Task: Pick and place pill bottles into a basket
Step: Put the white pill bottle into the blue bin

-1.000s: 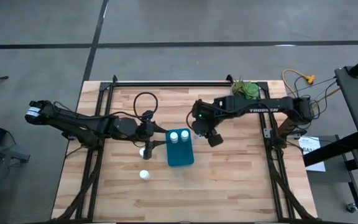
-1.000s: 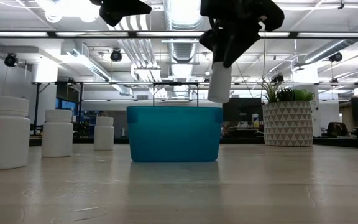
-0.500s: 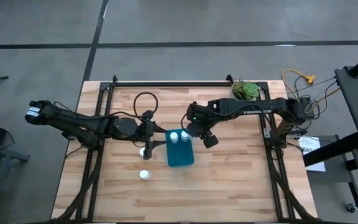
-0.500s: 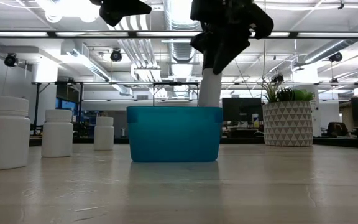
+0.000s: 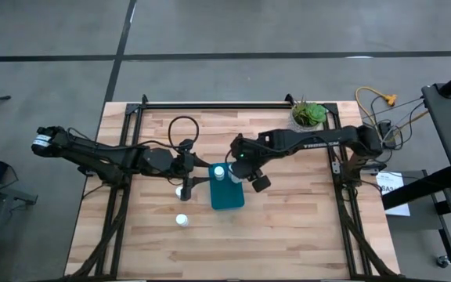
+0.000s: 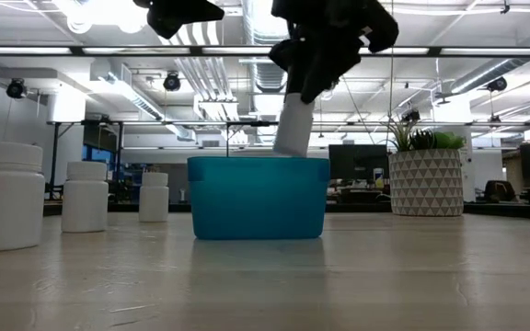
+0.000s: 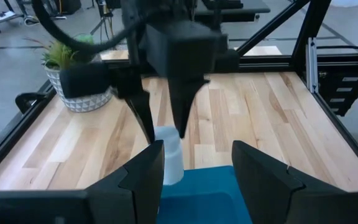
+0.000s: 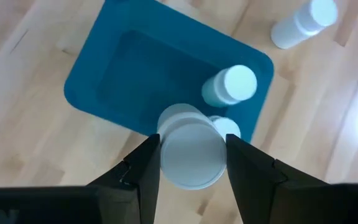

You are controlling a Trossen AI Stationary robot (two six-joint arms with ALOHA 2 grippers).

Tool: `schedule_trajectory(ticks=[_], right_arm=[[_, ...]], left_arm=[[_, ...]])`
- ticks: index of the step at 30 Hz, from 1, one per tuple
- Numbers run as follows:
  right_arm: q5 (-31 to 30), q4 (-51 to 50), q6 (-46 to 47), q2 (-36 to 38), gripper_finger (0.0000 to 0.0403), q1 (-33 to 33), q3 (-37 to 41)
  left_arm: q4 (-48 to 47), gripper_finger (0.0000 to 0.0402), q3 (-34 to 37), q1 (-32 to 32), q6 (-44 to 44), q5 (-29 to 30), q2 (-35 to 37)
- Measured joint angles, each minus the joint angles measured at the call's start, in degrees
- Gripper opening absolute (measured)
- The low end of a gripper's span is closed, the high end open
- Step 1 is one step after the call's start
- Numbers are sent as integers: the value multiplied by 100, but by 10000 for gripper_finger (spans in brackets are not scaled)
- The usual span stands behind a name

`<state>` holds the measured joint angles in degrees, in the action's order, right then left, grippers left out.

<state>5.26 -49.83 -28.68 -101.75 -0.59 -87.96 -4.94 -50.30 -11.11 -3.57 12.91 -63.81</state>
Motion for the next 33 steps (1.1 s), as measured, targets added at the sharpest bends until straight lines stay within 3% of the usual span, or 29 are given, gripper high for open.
schedule_trajectory(ticks=[16, 33], right_arm=[[79, -480, -109, -1057, 146, 82, -718], [87, -378, -109, -1049, 146, 198, -630]], left_arm=[[-3, 173, 2, 13, 0, 0, 0], [-3, 173, 4, 13, -4, 0, 0]])
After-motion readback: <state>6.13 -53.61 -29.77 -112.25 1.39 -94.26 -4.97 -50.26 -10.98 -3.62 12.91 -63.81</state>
